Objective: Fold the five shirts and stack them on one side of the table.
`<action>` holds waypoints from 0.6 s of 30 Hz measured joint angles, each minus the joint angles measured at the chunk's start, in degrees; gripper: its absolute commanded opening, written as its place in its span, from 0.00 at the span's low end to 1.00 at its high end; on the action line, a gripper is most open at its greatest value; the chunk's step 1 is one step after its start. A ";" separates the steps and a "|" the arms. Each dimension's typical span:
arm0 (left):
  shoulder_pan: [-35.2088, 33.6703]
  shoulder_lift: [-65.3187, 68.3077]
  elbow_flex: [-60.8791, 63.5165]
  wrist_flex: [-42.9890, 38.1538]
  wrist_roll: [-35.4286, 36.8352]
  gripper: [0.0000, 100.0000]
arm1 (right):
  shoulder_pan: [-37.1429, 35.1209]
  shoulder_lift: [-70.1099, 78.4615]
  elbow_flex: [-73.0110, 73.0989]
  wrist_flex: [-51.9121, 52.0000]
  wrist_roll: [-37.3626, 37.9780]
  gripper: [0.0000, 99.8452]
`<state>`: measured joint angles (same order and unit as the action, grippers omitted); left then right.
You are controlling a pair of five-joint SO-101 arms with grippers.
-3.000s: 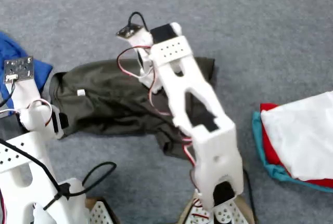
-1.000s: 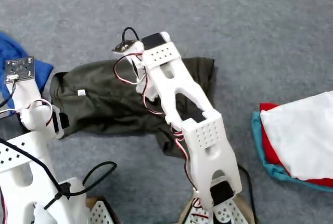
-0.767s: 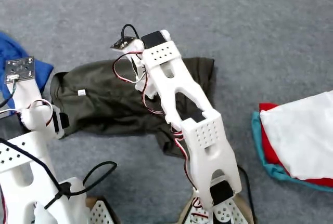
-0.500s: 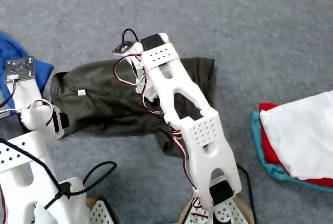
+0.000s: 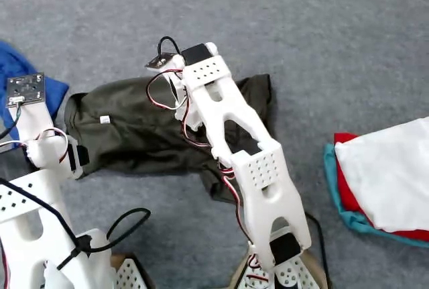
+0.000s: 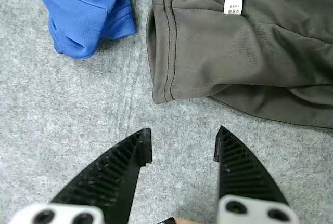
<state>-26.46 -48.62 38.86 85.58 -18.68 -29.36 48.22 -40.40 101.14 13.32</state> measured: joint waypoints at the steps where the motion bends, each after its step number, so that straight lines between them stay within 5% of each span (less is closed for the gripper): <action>1: 0.00 0.00 0.00 0.00 0.00 0.21 | 0.00 0.00 0.00 0.00 0.00 0.05; 18: 0.00 0.00 0.00 0.00 0.00 0.21 | 4.31 -5.71 4.31 0.09 1.32 0.05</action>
<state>-26.46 -48.62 38.86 85.58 -18.68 -25.05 42.51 -36.09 101.23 14.64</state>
